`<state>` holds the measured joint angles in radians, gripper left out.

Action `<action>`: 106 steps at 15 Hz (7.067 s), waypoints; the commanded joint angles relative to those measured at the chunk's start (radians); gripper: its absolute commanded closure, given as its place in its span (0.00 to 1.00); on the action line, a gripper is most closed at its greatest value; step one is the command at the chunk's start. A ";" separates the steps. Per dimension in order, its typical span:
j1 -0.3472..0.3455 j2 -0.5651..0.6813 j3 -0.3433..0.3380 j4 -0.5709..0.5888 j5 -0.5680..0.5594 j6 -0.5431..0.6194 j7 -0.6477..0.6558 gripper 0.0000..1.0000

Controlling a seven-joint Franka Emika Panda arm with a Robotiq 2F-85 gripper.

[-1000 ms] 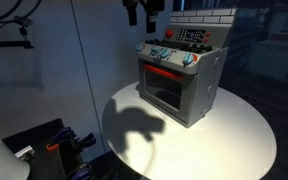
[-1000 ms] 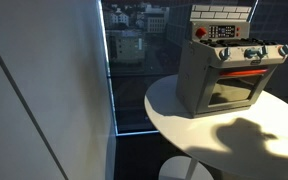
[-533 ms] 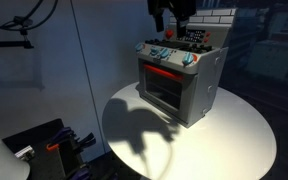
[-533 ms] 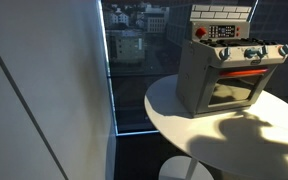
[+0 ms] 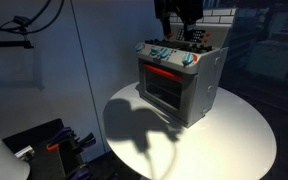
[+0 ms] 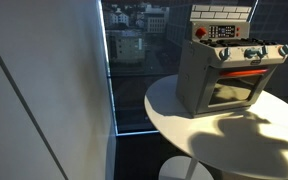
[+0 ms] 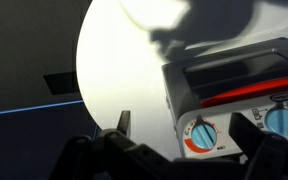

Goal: Turn the far right knob of the stove clockwise once

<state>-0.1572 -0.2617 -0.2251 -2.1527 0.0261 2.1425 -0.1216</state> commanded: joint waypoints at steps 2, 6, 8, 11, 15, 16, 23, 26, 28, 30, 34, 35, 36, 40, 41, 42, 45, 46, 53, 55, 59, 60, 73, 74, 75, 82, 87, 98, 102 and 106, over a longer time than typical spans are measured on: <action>-0.006 0.007 0.007 0.004 0.006 0.012 0.010 0.00; 0.006 0.028 0.006 0.014 0.036 0.032 -0.011 0.00; 0.011 0.043 0.010 0.018 0.044 0.070 -0.016 0.00; 0.019 0.070 0.017 0.021 0.045 0.128 -0.025 0.00; 0.029 0.121 0.029 0.016 0.037 0.250 -0.026 0.00; 0.031 0.138 0.032 0.019 0.038 0.280 -0.028 0.00; 0.037 0.208 0.053 0.016 0.027 0.390 -0.115 0.00; 0.033 0.218 0.056 0.014 0.004 0.423 -0.157 0.00; 0.033 0.221 0.057 0.021 0.009 0.426 -0.170 0.00; 0.033 0.213 0.060 0.002 0.011 0.422 -0.138 0.00; 0.033 0.219 0.062 0.001 -0.018 0.444 -0.138 0.00; 0.033 0.221 0.064 -0.002 -0.033 0.449 -0.139 0.00; 0.032 0.223 0.065 -0.006 -0.053 0.462 -0.138 0.00; 0.029 0.235 0.066 -0.015 -0.119 0.517 -0.144 0.00; 0.028 0.237 0.065 -0.018 -0.129 0.532 -0.145 0.00; 0.028 0.241 0.065 -0.020 -0.137 0.548 -0.149 0.00; 0.029 0.251 0.065 -0.029 -0.145 0.585 -0.160 0.00; 0.029 0.253 0.066 -0.032 -0.144 0.595 -0.167 0.00; 0.040 0.264 0.067 -0.066 -0.063 0.675 -0.303 0.00; 0.041 0.264 0.070 -0.072 -0.019 0.692 -0.352 0.00; 0.041 0.260 0.075 -0.078 0.097 0.707 -0.458 0.00; 0.041 0.260 0.075 -0.076 0.122 0.708 -0.479 0.00; 0.035 0.259 0.069 -0.062 0.326 0.672 -0.589 0.00; 0.035 0.260 0.068 -0.060 0.329 0.667 -0.586 0.00; 0.035 0.261 0.067 -0.059 0.330 0.665 -0.585 0.00; 0.036 0.260 0.064 -0.059 0.323 0.653 -0.577 0.16; 0.038 0.259 0.067 -0.058 0.315 0.645 -0.568 0.29; 0.040 0.251 0.071 -0.055 0.309 0.614 -0.556 0.60; 0.043 0.246 0.072 -0.056 0.304 0.603 -0.549 0.74; 0.047 0.241 0.073 -0.056 0.296 0.586 -0.536 0.97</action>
<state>-0.1024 -0.0202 -0.1452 -2.2230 0.3285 2.7451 -0.6678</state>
